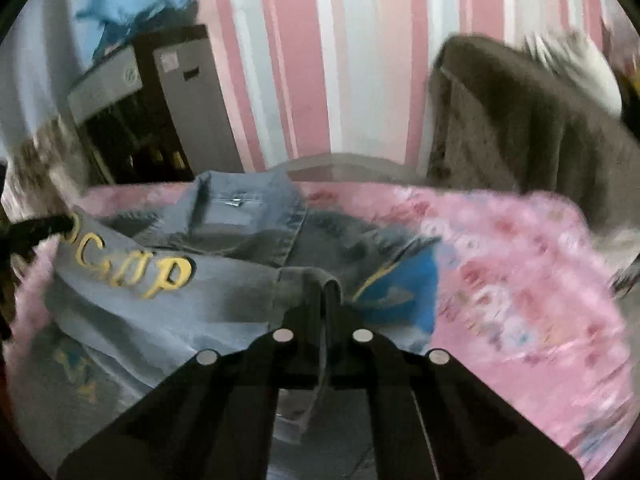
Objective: Fold large clothes
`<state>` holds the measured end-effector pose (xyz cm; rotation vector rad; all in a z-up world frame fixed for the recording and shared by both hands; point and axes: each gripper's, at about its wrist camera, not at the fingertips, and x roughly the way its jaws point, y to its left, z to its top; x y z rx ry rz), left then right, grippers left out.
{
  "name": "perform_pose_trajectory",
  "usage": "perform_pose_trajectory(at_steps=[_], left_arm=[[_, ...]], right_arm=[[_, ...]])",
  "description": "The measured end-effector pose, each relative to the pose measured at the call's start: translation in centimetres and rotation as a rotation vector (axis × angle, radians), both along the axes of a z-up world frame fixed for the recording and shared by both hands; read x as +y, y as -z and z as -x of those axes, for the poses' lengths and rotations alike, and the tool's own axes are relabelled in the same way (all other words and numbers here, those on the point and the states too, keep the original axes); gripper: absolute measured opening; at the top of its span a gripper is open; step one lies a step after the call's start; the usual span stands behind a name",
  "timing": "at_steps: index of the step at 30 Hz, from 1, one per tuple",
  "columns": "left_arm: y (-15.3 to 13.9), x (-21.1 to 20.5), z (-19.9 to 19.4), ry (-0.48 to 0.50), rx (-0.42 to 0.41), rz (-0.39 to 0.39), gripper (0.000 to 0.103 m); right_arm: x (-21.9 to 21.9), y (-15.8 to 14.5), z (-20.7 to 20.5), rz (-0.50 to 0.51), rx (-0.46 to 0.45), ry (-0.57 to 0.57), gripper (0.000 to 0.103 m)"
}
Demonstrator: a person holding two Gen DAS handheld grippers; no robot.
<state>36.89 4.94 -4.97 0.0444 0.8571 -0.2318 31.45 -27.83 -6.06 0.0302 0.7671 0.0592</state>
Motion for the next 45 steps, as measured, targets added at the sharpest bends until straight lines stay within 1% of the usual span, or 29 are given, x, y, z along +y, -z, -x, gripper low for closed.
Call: perform_pose_trajectory(at_steps=[1, 2, 4, 7, 9, 11, 13, 14, 15, 16, 17, 18, 19, 20, 22, 23, 26, 28, 30, 31, 32, 34, 36, 38, 42, 43, 45], left_arm=[[0.6, -0.2, -0.8, -0.004, 0.020, -0.009, 0.022], [1.6, -0.5, -1.6, -0.012, 0.033, -0.040, 0.020], [3.2, -1.3, -2.7, -0.022, 0.054, -0.094, 0.019], [5.1, -1.8, -3.7, -0.031, 0.068, -0.133, 0.018], [5.8, -2.4, -3.9, -0.027, 0.054, -0.168, 0.018], [5.8, -2.4, -3.9, -0.020, 0.050, -0.181, 0.018], [5.6, -2.1, -3.9, -0.020, 0.059, -0.167, 0.019], [5.3, -1.9, -3.8, -0.020, 0.060, -0.155, 0.021], [4.9, -1.7, -3.5, -0.019, 0.057, -0.148, 0.026], [4.6, -1.6, -3.3, -0.019, 0.051, -0.145, 0.045], [4.0, -1.5, -2.7, -0.016, 0.032, -0.141, 0.059], [3.4, -1.6, -2.1, -0.014, 0.010, -0.140, 0.064], [3.0, -1.6, -1.7, -0.014, -0.007, -0.144, 0.068], [2.5, -1.9, -1.1, -0.005, -0.015, -0.144, 0.069], [1.8, -2.5, -0.3, 0.016, -0.013, -0.120, 0.071], [1.4, -3.2, 0.2, 0.031, -0.006, -0.096, 0.074], [1.4, -5.4, 0.9, 0.075, 0.015, -0.075, 0.074], [2.0, -6.9, 1.0, 0.087, 0.021, -0.100, 0.074], [3.2, -8.0, 0.8, 0.078, 0.042, -0.135, 0.074], [3.7, -8.0, 0.5, 0.072, 0.058, -0.137, 0.074], [4.4, -8.0, 0.2, 0.067, 0.085, -0.128, 0.074], [4.7, -7.8, 0.2, 0.069, 0.092, -0.120, 0.074], [5.0, -8.1, 0.3, 0.075, 0.083, -0.148, 0.074], [5.3, -8.5, 0.3, 0.082, 0.073, -0.178, 0.075], [4.2, -7.6, 0.8, 0.072, 0.079, -0.128, 0.074], [3.7, -7.3, 1.3, 0.071, 0.070, -0.123, 0.074], [3.0, -7.0, 2.7, 0.074, 0.051, -0.139, 0.074]], right_arm=[[0.4, -0.1, -0.2, 0.036, 0.000, -0.007, 0.001], [0.9, -0.3, -0.5, 0.097, -0.004, -0.017, 0.001], [1.5, 0.0, -1.4, 0.178, 0.005, -0.024, 0.001], [1.3, 1.6, -3.0, 0.219, 0.052, -0.029, 0.001], [1.4, 2.5, -3.6, 0.236, 0.067, -0.029, 0.001], [1.2, 3.1, -3.9, 0.228, 0.085, -0.027, 0.001], [0.8, 2.9, -3.7, 0.207, 0.081, -0.029, 0.001], [0.6, 2.6, -3.5, 0.191, 0.071, -0.031, 0.002], [0.3, 2.0, -3.0, 0.164, 0.055, -0.035, 0.004], [0.1, 1.5, -2.7, 0.145, 0.045, -0.036, 0.009], [-0.3, 0.7, -2.0, 0.105, 0.030, -0.037, 0.025], [-0.7, 0.0, -1.2, 0.050, 0.008, -0.041, 0.040], [-0.8, -0.5, -0.7, 0.018, -0.008, -0.045, 0.043], [-0.9, -1.1, 0.0, -0.014, -0.027, -0.055, 0.043], [-0.3, -1.7, 0.7, -0.040, -0.041, -0.084, 0.043], [0.3, -1.7, 0.7, -0.035, -0.041, -0.100, 0.043], [2.6, -0.8, -0.1, -0.004, -0.017, -0.150, 0.043], [4.1, 0.3, -0.8, 0.024, 0.015, -0.183, 0.043], [5.1, 1.9, -1.6, 0.085, 0.063, -0.183, 0.042], [5.3, 2.6, -1.9, 0.103, 0.081, -0.182, 0.042], [5.2, 3.3, -2.1, 0.103, 0.091, -0.182, 0.042], [5.1, 3.8, -2.1, 0.097, 0.088, -0.179, 0.042], [5.2, 4.0, -2.1, 0.102, 0.088, -0.181, 0.042], [5.2, 3.8, -1.9, 0.097, 0.090, -0.184, 0.043], [4.3, 1.8, -0.3, 0.043, 0.058, -0.182, 0.043], [4.1, 1.3, 0.3, 0.041, 0.050, -0.181, 0.043], [3.7, 0.5, 2.0, 0.050, 0.039, -0.177, 0.047]])
